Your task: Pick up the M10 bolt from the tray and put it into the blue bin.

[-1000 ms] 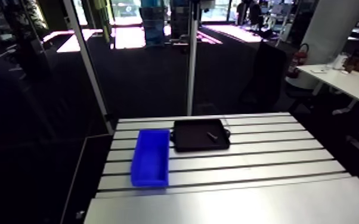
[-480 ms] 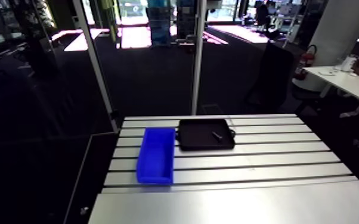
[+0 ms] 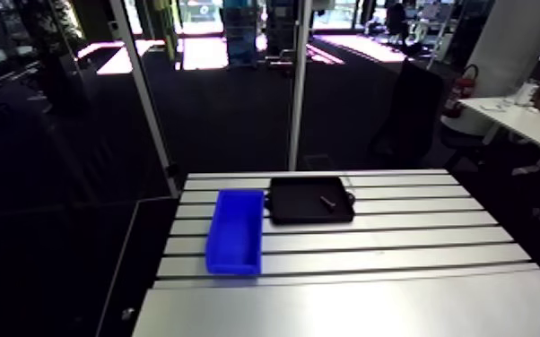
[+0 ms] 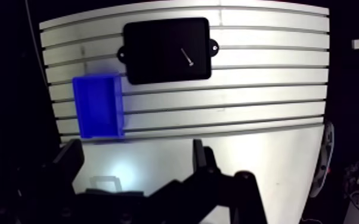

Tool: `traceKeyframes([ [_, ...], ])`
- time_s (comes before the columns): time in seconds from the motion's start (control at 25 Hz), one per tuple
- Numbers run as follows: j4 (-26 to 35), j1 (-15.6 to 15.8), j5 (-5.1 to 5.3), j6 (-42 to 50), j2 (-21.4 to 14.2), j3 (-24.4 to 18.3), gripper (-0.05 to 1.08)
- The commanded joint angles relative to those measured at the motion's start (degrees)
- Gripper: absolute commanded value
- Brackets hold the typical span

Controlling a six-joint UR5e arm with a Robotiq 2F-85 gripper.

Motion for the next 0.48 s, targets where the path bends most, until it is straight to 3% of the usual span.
traceKeyframes([
  [0.04,0.0,0.0,0.05,0.0,1.4,-1.5,0.01],
  [0.48,0.0,-0.6,-0.22,-0.2,7.8,-1.8,0.01],
])
